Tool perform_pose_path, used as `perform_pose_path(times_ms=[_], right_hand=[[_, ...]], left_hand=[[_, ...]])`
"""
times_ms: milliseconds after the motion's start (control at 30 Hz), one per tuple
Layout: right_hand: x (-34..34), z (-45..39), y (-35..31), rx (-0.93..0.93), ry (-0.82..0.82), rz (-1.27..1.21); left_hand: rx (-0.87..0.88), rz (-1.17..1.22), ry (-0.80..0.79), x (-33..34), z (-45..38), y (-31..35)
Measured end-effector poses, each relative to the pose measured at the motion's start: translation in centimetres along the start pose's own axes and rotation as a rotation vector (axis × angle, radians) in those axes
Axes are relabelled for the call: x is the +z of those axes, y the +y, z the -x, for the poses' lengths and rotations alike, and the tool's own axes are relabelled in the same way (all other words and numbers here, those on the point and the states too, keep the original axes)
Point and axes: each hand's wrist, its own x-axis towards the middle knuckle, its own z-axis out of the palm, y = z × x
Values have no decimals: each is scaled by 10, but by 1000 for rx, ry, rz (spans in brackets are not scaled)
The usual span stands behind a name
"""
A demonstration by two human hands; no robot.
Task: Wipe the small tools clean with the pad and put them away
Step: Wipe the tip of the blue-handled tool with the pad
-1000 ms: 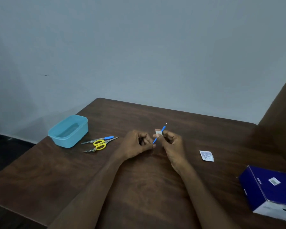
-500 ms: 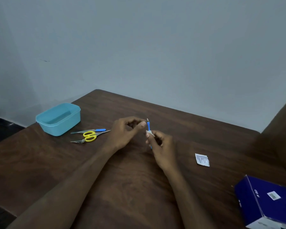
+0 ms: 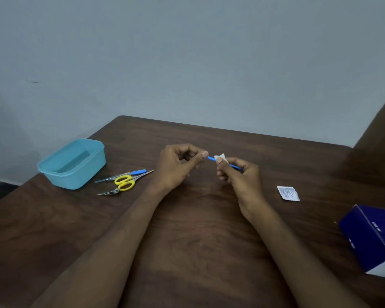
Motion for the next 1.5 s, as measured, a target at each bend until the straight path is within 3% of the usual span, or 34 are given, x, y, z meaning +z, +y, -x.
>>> perform_pose_path(times_ms=[167, 467, 700, 867, 1167, 1500], right_hand=[[2, -4, -2, 17, 66, -116], [0, -10, 2, 69, 139, -203], [-1, -7, 0, 132, 126, -302], [-4, -8, -5, 170, 191, -391], [-1, -9, -7, 176, 57, -417], [-2, -3, -11, 104, 24, -348]], left_hand=[[-42, 105, -10, 1, 0, -5], [136, -240, -156, 3, 3, -8], [175, -307, -111, 3, 5, -2], [111, -263, -128, 3, 5, 1], [-50, -151, -207, 5, 4, 1], [38, -191, -233, 5, 8, 8]])
